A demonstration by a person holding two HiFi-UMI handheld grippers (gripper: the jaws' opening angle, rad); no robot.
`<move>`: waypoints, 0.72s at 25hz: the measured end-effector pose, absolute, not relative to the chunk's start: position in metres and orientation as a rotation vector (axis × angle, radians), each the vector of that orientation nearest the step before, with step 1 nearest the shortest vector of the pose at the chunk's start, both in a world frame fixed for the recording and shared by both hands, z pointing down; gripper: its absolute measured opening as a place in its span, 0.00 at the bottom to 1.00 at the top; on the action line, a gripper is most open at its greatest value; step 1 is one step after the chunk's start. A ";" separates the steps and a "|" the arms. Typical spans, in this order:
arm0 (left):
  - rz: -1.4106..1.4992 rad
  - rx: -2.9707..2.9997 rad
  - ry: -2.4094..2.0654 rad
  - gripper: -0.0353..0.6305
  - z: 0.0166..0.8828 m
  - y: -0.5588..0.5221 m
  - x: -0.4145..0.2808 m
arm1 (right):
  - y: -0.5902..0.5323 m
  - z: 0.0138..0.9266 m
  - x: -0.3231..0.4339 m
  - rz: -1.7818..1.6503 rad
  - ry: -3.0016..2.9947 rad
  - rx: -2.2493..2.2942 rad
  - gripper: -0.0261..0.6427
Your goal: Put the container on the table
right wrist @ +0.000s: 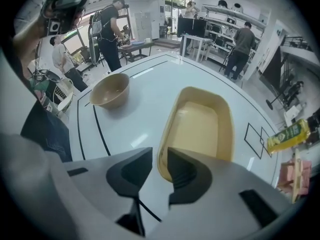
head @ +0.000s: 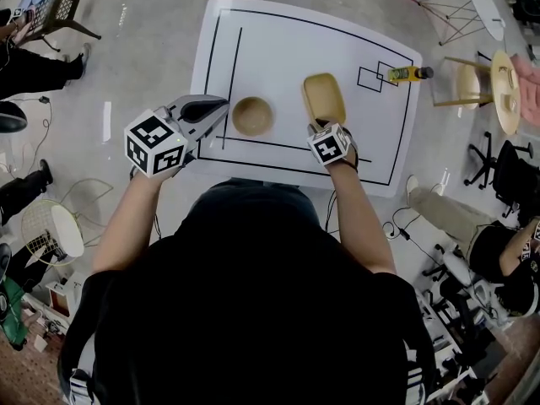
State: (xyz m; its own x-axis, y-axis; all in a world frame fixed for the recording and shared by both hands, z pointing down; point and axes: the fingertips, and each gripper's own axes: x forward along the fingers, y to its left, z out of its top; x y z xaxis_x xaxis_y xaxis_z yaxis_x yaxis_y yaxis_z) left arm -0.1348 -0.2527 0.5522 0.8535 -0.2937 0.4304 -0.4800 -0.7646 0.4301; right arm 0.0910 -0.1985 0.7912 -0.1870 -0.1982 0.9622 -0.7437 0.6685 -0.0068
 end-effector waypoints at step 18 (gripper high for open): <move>0.429 2.580 -0.550 0.06 0.513 -0.241 -0.125 | -0.205 0.709 0.095 0.635 -1.851 0.920 0.19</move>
